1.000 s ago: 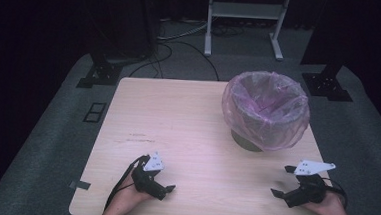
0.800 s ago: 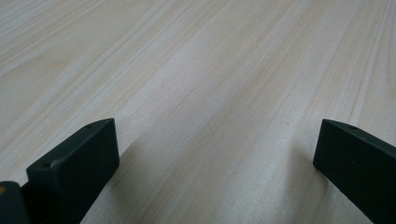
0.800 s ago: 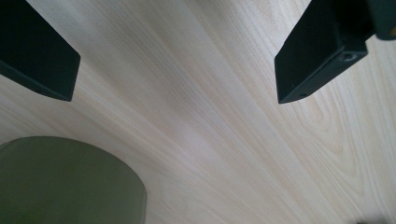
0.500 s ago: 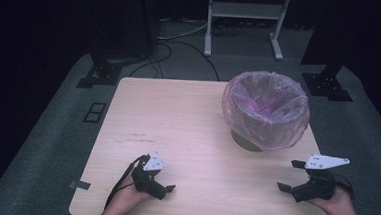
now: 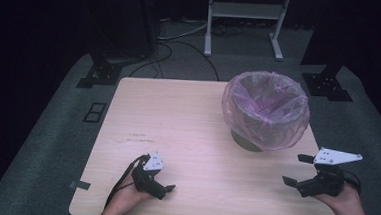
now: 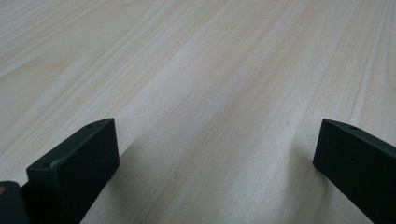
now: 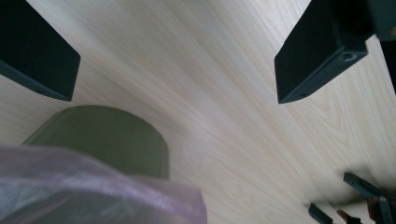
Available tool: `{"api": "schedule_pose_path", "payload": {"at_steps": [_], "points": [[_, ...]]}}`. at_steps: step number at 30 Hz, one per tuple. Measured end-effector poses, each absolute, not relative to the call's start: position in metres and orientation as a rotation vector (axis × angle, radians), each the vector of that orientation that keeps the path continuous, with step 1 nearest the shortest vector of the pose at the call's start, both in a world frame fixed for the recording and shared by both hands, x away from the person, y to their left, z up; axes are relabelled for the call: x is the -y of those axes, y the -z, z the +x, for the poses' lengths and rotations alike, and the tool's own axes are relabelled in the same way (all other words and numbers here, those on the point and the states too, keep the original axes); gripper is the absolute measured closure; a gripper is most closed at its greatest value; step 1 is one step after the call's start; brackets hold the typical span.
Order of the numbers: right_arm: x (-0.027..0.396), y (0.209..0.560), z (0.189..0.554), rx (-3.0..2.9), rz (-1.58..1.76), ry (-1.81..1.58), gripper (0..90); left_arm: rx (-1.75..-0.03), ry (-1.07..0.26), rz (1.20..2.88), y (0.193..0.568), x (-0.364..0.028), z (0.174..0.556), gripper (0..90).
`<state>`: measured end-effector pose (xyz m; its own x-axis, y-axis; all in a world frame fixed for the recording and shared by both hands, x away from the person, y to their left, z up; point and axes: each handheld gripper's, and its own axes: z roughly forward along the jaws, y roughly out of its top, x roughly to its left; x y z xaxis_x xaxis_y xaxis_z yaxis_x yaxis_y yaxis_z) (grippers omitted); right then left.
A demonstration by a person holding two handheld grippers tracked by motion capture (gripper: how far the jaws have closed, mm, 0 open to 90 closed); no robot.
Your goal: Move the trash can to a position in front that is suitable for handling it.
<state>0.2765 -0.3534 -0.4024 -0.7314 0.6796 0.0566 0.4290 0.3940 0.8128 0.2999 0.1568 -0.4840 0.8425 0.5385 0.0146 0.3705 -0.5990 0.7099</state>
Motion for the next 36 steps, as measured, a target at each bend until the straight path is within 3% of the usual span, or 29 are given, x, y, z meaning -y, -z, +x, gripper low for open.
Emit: {"api": "schedule_pose_path", "payload": {"at_steps": [20, 36], "points": [[0.360, 0.350, 0.286, -2.270, 0.989, -1.306, 0.0, -0.660, -0.295, 2.278, 0.484, -0.157, 0.300, 0.0], [0.355, 0.311, 0.320, -2.155, 1.027, -1.288, 0.0, -0.660, -0.296, 2.276, 0.484, -0.157, 0.300, 0.0]]}}
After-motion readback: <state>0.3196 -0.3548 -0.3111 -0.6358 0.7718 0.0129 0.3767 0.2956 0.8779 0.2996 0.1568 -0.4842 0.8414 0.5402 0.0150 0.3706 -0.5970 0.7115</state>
